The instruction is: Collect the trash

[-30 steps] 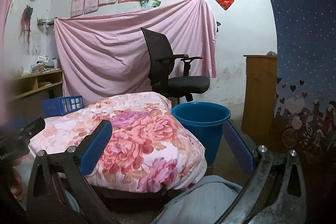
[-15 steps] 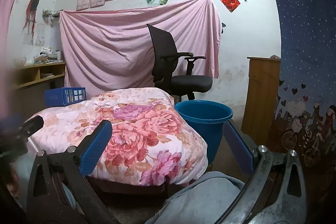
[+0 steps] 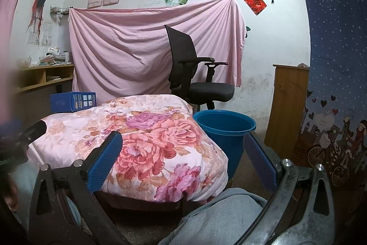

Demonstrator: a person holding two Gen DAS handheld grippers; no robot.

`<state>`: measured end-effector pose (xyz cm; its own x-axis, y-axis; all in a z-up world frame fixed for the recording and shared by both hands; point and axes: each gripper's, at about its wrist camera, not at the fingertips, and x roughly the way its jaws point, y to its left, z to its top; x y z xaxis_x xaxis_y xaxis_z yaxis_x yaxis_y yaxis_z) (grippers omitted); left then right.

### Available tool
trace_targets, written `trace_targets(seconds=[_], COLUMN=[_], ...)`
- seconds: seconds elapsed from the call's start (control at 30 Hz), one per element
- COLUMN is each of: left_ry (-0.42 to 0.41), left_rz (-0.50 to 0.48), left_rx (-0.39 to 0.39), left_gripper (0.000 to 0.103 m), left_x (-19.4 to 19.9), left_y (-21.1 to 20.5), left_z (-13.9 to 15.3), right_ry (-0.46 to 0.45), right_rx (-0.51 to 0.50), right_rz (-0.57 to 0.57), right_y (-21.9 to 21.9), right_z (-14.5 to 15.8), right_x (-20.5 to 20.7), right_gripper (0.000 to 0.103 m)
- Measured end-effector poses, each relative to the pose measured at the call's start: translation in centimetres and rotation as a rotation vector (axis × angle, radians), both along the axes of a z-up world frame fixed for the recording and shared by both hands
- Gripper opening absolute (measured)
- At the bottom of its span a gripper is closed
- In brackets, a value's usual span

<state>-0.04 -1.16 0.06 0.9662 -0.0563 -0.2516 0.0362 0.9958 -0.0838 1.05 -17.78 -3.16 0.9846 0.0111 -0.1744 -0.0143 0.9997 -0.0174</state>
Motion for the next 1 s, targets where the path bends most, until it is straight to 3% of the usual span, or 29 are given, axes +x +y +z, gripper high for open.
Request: trace_targets(seconds=[1.0], left_ry=[0.0], left_rz=[-0.001], left_rx=[0.009], left_gripper=[0.101], left_x=[0.09], left_y=[0.13], left_z=[-0.2], right_ry=[0.005], right_rx=[0.001], right_rz=[0.005], right_y=[0.13], right_z=[0.0], right_x=[0.03], right_gripper=[0.103])
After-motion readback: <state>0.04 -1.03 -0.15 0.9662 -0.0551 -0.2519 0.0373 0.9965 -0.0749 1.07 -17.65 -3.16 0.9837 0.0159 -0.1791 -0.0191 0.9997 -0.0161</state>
